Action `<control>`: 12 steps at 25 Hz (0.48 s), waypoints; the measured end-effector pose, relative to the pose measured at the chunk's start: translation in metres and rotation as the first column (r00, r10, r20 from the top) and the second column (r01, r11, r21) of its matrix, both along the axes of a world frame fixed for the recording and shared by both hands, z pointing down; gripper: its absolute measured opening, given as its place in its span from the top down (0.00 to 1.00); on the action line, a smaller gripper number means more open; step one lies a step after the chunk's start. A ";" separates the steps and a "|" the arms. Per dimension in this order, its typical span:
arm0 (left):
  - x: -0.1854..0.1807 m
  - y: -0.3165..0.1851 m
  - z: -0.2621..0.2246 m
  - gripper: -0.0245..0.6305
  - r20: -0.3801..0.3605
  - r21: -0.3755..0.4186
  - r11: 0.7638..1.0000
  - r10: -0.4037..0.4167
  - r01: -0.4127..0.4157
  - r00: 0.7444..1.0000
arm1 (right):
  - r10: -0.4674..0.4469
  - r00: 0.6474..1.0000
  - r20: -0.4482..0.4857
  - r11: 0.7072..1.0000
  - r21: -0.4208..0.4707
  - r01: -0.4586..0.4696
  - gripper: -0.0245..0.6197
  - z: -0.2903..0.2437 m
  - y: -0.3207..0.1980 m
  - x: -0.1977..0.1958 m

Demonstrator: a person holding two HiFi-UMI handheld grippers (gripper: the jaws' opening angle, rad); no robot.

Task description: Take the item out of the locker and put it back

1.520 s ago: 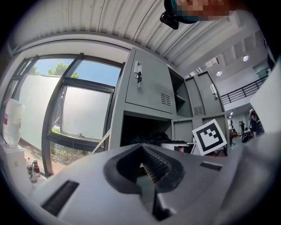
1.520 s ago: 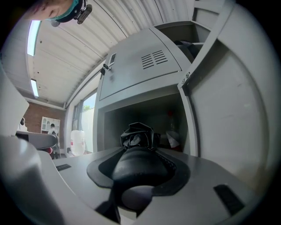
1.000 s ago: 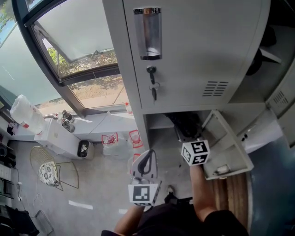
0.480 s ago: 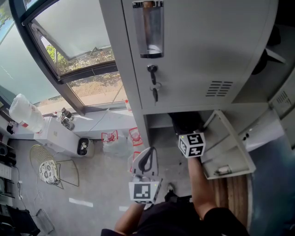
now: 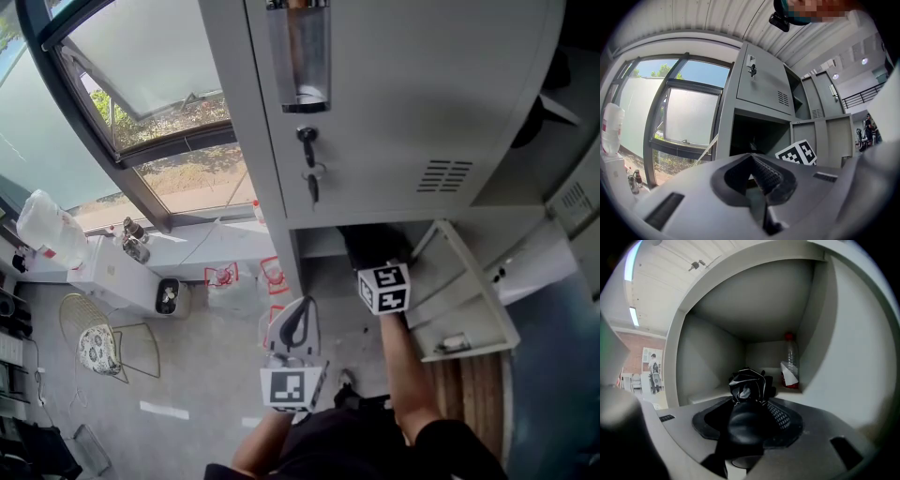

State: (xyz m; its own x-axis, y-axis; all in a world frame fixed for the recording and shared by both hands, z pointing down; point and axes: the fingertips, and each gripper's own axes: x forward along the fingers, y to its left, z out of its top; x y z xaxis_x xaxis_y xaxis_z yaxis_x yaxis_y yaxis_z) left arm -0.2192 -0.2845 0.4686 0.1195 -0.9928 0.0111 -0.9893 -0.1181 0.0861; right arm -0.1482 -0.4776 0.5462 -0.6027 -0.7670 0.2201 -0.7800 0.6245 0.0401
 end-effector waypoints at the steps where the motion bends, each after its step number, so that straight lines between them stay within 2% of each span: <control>1: 0.000 0.000 0.000 0.97 -0.001 0.000 1.000 0.001 -0.001 1.000 | -0.005 1.000 -0.014 1.000 0.004 0.005 0.68 0.000 0.001 -0.002; 7: 0.002 0.005 0.002 0.98 -0.005 -0.007 1.000 0.006 -0.006 1.000 | -0.007 0.999 -0.035 1.000 0.016 0.008 0.64 0.006 0.001 0.001; 12: 0.003 0.011 0.001 0.98 -0.006 -0.012 1.000 0.010 -0.010 1.000 | 0.007 1.000 -0.015 1.000 0.018 -0.006 0.62 -0.003 0.011 0.009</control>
